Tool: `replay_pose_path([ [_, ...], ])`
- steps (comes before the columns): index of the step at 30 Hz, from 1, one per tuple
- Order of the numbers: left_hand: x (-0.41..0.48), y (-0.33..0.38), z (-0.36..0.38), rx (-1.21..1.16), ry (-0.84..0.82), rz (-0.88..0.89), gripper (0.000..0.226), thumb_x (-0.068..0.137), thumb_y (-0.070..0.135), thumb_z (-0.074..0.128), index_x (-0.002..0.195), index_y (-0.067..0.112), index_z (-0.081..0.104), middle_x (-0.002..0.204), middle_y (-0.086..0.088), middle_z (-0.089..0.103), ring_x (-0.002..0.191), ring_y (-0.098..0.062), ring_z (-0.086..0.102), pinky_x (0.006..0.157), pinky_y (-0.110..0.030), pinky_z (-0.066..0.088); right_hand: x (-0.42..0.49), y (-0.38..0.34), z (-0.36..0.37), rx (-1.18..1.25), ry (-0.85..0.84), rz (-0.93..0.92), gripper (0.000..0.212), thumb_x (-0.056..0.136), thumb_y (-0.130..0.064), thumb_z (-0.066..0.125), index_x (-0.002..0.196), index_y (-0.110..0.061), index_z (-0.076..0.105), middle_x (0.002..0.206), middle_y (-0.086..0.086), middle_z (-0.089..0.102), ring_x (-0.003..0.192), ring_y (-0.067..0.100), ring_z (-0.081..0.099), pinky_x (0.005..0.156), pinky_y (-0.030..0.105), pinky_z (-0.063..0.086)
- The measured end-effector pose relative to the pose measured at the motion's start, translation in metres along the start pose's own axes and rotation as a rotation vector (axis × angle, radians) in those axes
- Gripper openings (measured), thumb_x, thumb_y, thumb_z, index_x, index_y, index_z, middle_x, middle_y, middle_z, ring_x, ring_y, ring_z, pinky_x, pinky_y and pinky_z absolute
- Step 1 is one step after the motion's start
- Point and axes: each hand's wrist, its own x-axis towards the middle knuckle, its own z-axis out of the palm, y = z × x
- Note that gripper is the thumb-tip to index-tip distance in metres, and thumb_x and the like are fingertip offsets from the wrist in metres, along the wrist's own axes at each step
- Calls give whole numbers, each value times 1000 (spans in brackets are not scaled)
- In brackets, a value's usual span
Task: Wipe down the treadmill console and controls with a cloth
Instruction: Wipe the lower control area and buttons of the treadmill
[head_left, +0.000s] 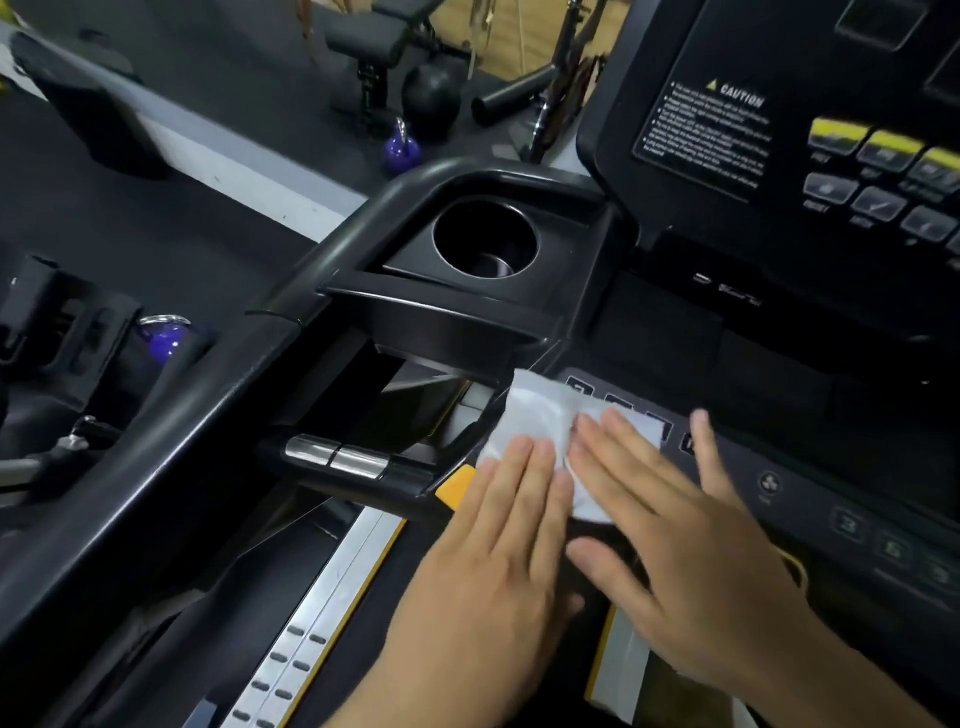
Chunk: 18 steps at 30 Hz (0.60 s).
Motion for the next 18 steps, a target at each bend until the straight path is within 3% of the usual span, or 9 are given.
replay_pose_path([
  [4, 20, -4, -4, 38, -113, -34, 81, 91, 52, 44, 146, -8, 35, 154, -29, 31, 147, -41, 23, 115, -52, 31, 16, 11, -13, -10, -21, 67, 70, 99, -61, 12, 146, -18, 41, 154, -5, 34, 146, 9, 22, 116, 65, 9],
  [8, 59, -25, -13, -26, -189, 30, 98, 94, 68, 32, 154, -3, 2, 163, -24, -2, 152, -36, -7, 123, -47, 14, 51, 9, -21, 8, -31, 124, 83, 91, -67, -6, 154, -21, 20, 161, -7, 16, 148, 4, 6, 119, 57, -5],
  [10, 46, -37, -18, -232, -172, 13, 95, 92, 70, 35, 156, 2, 17, 164, -19, 8, 153, -28, 2, 122, -43, 21, 38, 6, -16, 21, -33, 78, 77, 95, -66, 2, 153, -20, 22, 161, -7, 17, 149, 5, 6, 119, 58, 1],
  [12, 30, -52, -23, -474, -77, -29, 77, 92, 63, 46, 147, 10, 44, 160, -12, 31, 148, -24, 28, 113, -43, 39, 14, 4, -9, 44, -42, 20, 71, 98, -63, 9, 152, -20, 27, 160, -6, 21, 149, 5, 9, 117, 62, 8],
  [14, 33, -69, -24, -589, -18, -36, 53, 93, 50, 52, 131, 15, 60, 147, -6, 52, 132, -23, 53, 99, -43, 51, 9, 8, -8, 31, -45, -1, 70, 99, -62, 10, 151, -20, 31, 159, -7, 23, 148, 4, 12, 117, 62, 5],
  [18, 82, -77, -25, -573, -16, -61, 38, 91, 34, 54, 124, 18, 63, 107, -1, 72, 96, -26, 67, 81, -39, 53, 51, 12, -17, 15, -8, 98, 75, 96, -63, 7, 152, -18, 26, 160, -6, 22, 148, 6, 14, 119, 57, -3],
])
